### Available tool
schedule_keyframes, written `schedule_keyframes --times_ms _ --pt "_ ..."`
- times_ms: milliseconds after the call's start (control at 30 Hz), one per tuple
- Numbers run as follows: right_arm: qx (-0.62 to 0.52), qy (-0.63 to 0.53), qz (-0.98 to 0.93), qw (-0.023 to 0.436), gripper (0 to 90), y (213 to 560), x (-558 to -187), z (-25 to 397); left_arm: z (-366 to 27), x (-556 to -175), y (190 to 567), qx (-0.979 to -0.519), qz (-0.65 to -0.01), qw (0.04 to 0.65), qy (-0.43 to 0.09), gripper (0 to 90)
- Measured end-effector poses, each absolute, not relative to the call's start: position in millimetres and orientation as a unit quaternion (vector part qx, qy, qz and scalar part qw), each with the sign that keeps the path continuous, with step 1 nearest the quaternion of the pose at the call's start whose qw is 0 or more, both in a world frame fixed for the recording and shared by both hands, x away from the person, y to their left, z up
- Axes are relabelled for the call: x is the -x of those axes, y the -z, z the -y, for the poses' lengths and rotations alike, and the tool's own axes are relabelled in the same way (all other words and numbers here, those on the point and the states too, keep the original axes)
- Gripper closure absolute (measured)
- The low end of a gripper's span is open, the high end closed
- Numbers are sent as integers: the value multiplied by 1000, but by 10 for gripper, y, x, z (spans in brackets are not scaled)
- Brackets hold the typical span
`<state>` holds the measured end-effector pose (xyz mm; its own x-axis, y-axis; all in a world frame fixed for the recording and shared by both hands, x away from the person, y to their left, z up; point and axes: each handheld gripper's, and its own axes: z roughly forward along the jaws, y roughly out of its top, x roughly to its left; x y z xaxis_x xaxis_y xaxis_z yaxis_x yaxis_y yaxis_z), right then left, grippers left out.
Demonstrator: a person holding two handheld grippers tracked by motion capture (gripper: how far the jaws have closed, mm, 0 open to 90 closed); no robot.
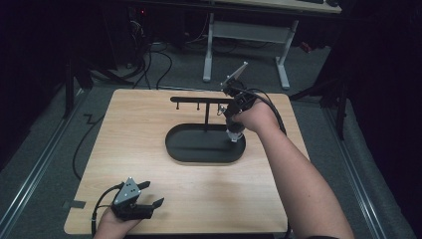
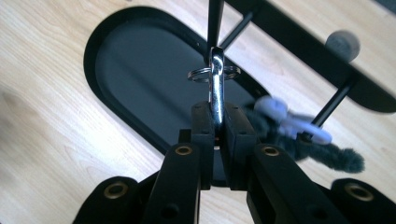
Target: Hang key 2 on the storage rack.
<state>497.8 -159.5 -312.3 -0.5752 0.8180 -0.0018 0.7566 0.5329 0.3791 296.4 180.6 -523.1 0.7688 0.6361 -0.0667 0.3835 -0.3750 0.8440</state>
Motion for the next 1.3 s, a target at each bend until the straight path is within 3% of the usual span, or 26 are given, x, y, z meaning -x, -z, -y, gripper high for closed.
schedule_keyframes --times_ms 367,733,1300 --pt "-470 -164 -860 114 852 3228 -5087 1575 -1837 -2970 5223 -815 -314 467 -139 228" --pt "-483 -157 -857 86 841 3509 -5044 1632 -1807 -2961 5229 -819 -310 463 -136 228" --pt "-489 -182 -850 65 653 3734 -4957 1685 -1820 -2979 5248 -819 -313 463 -135 228"
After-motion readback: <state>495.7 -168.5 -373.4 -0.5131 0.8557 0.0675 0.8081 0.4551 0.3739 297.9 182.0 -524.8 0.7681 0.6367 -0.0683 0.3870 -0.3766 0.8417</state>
